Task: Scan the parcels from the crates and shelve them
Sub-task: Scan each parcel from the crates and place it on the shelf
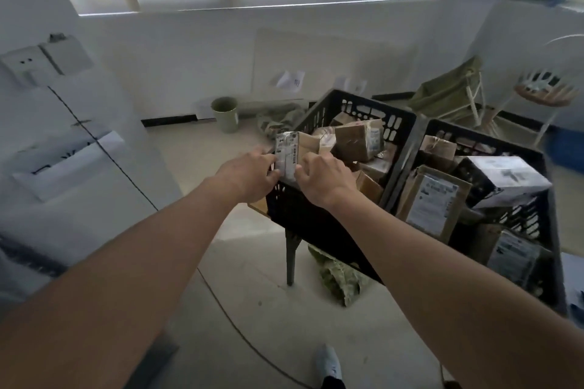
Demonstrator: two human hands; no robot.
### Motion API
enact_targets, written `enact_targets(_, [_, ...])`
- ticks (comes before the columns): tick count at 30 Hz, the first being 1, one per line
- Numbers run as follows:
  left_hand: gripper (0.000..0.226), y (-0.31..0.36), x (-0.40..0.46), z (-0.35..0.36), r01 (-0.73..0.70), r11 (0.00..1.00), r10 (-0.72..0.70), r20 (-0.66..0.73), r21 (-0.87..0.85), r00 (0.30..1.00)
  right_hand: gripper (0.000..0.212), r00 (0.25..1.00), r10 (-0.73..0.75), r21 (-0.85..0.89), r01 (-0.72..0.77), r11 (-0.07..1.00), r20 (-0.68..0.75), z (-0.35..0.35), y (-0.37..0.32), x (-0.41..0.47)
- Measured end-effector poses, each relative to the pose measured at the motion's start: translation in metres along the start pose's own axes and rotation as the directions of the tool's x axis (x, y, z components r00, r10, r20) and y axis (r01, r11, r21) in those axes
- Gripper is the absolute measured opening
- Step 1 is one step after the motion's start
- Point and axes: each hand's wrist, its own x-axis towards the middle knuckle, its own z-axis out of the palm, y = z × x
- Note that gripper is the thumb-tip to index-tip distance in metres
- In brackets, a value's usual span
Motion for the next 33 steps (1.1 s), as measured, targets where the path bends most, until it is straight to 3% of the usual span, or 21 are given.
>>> enact_targets(5, [0.047, -0.011, 0.055, 0.025, 0.11, 0.993, -0.108, 0.06, -0.032, 0.992, 0.046, 0.995, -0.019, 0.039, 0.015, 0.999, 0.102, 0.034, 0.02, 0.065])
enact_targets(9, [0.048, -0.019, 0.088, 0.038, 0.166, 0.985, -0.161, 0.088, -0.052, 0.983, 0.078, 0.989, -0.005, 0.077, -0.007, 0.997, 0.147, 0.053, 0.031, 0.101])
enact_targets(14, [0.036, -0.028, 0.122, 0.048, 0.221, 0.969, -0.207, 0.124, -0.113, 0.97, 0.1, 0.982, 0.005, 0.122, -0.028, 0.992, 0.188, 0.072, 0.038, 0.129])
enact_targets(18, [0.044, -0.036, 0.146, 0.06, 0.187, 0.968, -0.168, 0.122, -0.166, 0.978, 0.091, 0.972, 0.05, 0.225, -0.103, 0.969, 0.229, 0.079, 0.049, 0.143])
enact_targets(22, [0.05, -0.028, 0.163, 0.062, 0.126, 0.936, -0.135, -0.003, -0.329, 0.991, 0.072, 0.974, 0.159, 0.469, -0.218, 0.856, 0.162, 0.077, 0.055, 0.154])
enact_targets(25, [0.047, -0.018, 0.17, 0.055, 0.118, 0.821, -0.151, -0.012, -0.558, 0.989, 0.055, 0.943, 0.285, 0.607, -0.33, 0.723, 0.173, 0.068, 0.059, 0.167])
enact_targets(28, [0.046, -0.009, 0.173, 0.05, 0.158, 0.574, -0.161, 0.079, -0.803, 0.984, 0.04, 0.931, 0.325, 0.668, -0.348, 0.658, 0.164, 0.058, 0.061, 0.172])
enact_targets(30, [0.048, -0.006, 0.17, 0.042, 0.157, 0.456, -0.152, 0.098, -0.876, 0.984, 0.04, 0.933, 0.326, 0.705, -0.333, 0.626, 0.152, 0.054, 0.06, 0.172])
enact_targets(33, [0.05, -0.003, 0.164, 0.026, 0.134, 0.387, -0.119, 0.095, -0.912, 0.988, 0.042, 0.944, 0.302, 0.782, -0.288, 0.553, 0.134, 0.045, 0.055, 0.171])
